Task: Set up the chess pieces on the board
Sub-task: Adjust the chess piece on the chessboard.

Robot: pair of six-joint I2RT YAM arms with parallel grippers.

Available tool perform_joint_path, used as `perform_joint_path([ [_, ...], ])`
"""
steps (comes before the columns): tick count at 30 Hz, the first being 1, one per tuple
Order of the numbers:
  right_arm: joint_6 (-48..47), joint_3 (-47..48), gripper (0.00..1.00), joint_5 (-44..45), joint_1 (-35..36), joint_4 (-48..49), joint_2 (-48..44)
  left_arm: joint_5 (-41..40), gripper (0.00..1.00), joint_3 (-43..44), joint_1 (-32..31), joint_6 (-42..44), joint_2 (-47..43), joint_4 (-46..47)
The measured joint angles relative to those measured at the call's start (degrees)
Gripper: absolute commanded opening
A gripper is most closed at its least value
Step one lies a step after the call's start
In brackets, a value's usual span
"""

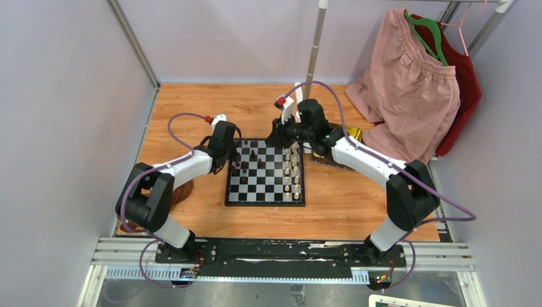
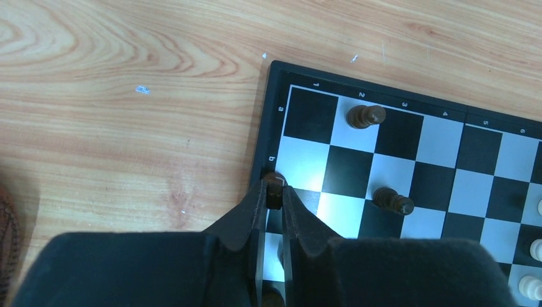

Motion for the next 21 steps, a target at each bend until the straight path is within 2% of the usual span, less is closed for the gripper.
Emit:
perform_joint_path([
  [21,-0.02,1.01,0.28,0.00,-0.11,-0.11,1.05,1.18,0.13,4.02,0.00,2.27,2.49,0.94],
])
